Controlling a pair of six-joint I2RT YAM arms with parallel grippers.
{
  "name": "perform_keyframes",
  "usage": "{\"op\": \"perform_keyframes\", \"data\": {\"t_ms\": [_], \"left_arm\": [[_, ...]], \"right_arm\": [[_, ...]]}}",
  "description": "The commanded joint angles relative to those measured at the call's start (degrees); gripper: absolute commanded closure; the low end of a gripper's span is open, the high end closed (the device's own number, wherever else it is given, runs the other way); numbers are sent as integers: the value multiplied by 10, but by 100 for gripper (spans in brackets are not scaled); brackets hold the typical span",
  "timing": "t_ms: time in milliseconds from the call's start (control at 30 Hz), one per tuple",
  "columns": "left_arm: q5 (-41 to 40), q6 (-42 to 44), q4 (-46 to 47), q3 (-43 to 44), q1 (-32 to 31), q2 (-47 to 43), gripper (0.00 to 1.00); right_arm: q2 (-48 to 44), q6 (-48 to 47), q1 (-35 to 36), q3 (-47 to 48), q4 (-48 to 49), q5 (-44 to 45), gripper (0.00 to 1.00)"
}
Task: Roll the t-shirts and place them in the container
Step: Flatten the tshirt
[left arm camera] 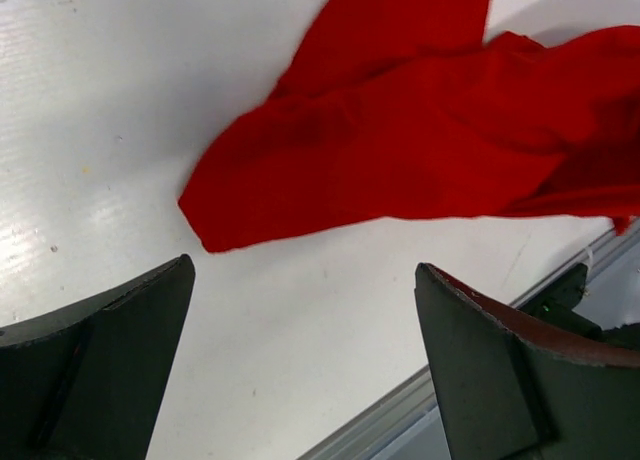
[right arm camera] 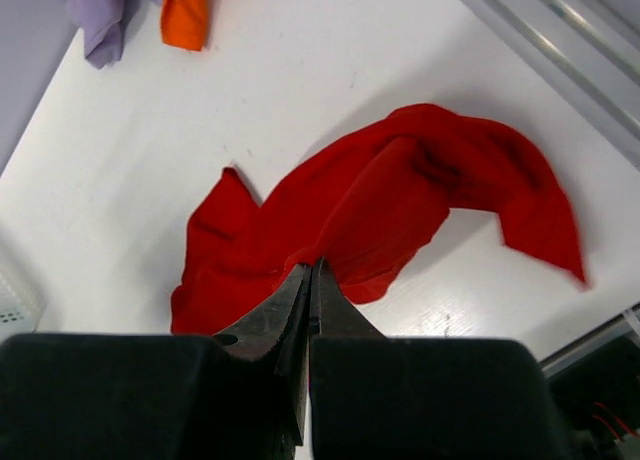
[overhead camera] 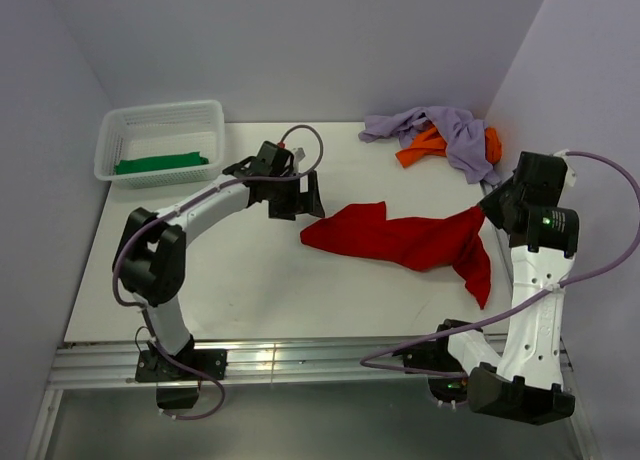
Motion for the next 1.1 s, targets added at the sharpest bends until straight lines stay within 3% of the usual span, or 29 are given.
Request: {"op": "perform_keyframes", "data": {"t_ms": [0,267,433,533,567,633,733,900,1067], "left_arm": [[-8,11,5,35,-4,38,3],[-31,18,-21,85,-16,142,3],[-24,19,-37,97,-24,169,17],[-19,17,-33,78,-33,162,44],[-16,12,-31,64,-35,153,67],[-5,3,-32,50,-36,139,99],[-24,-19,-56,24,-36,80,100],[-114,-74,-156,-2,-35,-91,100],[-109,-189,-235,-34,-37,-277,100]], "right_arm": [[-2,0,-7,-11,49,-36,100],[-5,0,-8,-26,58,-48,100],[-12,-3,-8,-34,56,-53,100],[-20,-7,-8,-44,58,-57,100],[-23,-9,-8,-52,58,-75,100],[-32,-16,-8,-61,58,-94,100],[-56,-28,-5,-78,59,-141,100],[-125,-14,38,-123,57,-194,100],[-178,-14,78,-97,20,-234,100]]}}
